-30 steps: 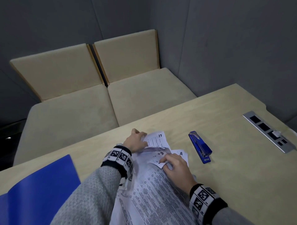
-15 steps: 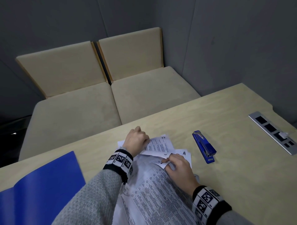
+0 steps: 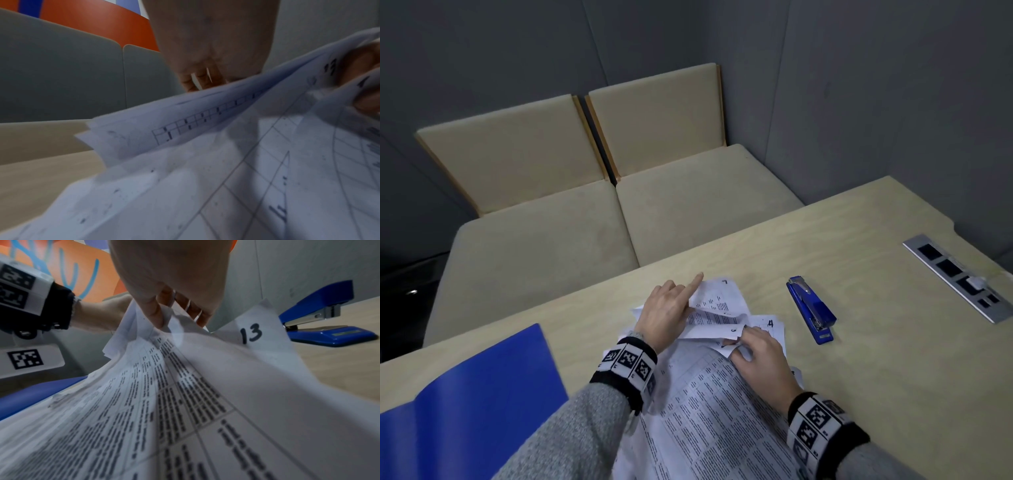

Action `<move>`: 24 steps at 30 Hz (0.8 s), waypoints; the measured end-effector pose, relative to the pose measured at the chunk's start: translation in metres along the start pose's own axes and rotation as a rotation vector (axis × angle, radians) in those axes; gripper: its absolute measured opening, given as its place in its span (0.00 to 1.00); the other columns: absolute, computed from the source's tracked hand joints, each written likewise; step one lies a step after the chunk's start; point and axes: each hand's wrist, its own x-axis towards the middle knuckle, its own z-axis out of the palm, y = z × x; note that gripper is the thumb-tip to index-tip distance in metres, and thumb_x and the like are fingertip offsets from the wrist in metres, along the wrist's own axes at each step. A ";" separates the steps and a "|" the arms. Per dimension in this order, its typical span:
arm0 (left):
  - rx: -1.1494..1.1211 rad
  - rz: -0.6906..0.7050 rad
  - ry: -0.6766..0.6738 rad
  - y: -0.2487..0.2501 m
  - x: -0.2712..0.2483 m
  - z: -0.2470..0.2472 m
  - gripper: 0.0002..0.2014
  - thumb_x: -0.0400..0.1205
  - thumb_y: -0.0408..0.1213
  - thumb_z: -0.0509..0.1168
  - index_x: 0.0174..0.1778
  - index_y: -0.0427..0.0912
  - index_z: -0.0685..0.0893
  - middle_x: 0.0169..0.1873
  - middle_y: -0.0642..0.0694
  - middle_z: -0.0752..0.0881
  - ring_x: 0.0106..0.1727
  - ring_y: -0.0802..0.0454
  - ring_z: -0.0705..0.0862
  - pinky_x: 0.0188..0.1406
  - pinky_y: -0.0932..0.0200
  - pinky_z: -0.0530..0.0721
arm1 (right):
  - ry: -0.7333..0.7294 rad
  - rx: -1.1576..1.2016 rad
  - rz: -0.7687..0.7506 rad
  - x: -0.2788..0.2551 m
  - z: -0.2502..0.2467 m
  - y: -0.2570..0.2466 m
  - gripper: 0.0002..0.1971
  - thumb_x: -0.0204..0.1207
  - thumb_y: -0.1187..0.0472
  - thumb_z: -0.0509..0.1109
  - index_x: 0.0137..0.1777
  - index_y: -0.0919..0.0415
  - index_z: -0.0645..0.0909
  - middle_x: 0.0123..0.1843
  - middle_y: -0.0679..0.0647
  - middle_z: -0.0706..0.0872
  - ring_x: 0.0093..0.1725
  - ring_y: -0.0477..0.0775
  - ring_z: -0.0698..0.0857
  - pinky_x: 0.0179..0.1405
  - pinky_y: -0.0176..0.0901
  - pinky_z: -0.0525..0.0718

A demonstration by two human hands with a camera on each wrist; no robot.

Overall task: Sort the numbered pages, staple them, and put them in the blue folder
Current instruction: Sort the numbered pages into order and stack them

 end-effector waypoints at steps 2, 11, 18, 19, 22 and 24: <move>-0.087 -0.038 -0.068 0.000 0.001 -0.001 0.34 0.75 0.32 0.71 0.78 0.41 0.67 0.37 0.49 0.85 0.41 0.46 0.76 0.40 0.49 0.79 | 0.005 0.014 0.007 -0.001 0.000 0.000 0.06 0.73 0.64 0.67 0.46 0.59 0.85 0.40 0.50 0.85 0.43 0.46 0.76 0.42 0.26 0.69; -0.281 -0.401 -0.371 -0.012 0.032 0.006 0.40 0.70 0.43 0.73 0.79 0.46 0.64 0.54 0.42 0.74 0.57 0.43 0.77 0.58 0.51 0.78 | 0.007 0.035 0.005 -0.002 0.001 0.000 0.07 0.70 0.66 0.67 0.40 0.54 0.83 0.39 0.35 0.81 0.44 0.36 0.75 0.47 0.20 0.69; -0.203 -0.173 -0.031 -0.004 0.013 0.004 0.05 0.73 0.40 0.72 0.42 0.52 0.91 0.50 0.50 0.78 0.50 0.52 0.76 0.42 0.55 0.78 | 0.033 -0.016 -0.015 0.002 0.001 0.003 0.04 0.71 0.66 0.69 0.40 0.56 0.82 0.36 0.37 0.80 0.45 0.37 0.78 0.57 0.25 0.68; -0.198 -0.161 -0.029 -0.004 0.009 0.005 0.04 0.72 0.40 0.73 0.40 0.52 0.91 0.51 0.51 0.80 0.53 0.51 0.76 0.47 0.55 0.75 | 0.056 -0.046 -0.042 0.002 0.001 0.003 0.04 0.71 0.66 0.69 0.42 0.57 0.83 0.37 0.39 0.82 0.45 0.40 0.79 0.69 0.33 0.64; -0.270 -0.205 -0.123 -0.003 0.004 0.003 0.02 0.72 0.42 0.73 0.39 0.53 0.89 0.58 0.54 0.83 0.63 0.53 0.75 0.60 0.54 0.65 | 0.114 -0.069 -0.072 0.007 -0.001 0.002 0.07 0.69 0.67 0.68 0.44 0.59 0.85 0.34 0.36 0.78 0.41 0.37 0.77 0.82 0.41 0.47; -0.375 -0.192 -0.193 -0.002 0.005 -0.002 0.01 0.72 0.39 0.73 0.37 0.49 0.88 0.58 0.49 0.85 0.65 0.52 0.78 0.65 0.52 0.71 | 0.093 -0.053 -0.041 0.011 -0.001 0.002 0.07 0.69 0.66 0.67 0.44 0.60 0.85 0.32 0.42 0.81 0.40 0.42 0.78 0.82 0.39 0.47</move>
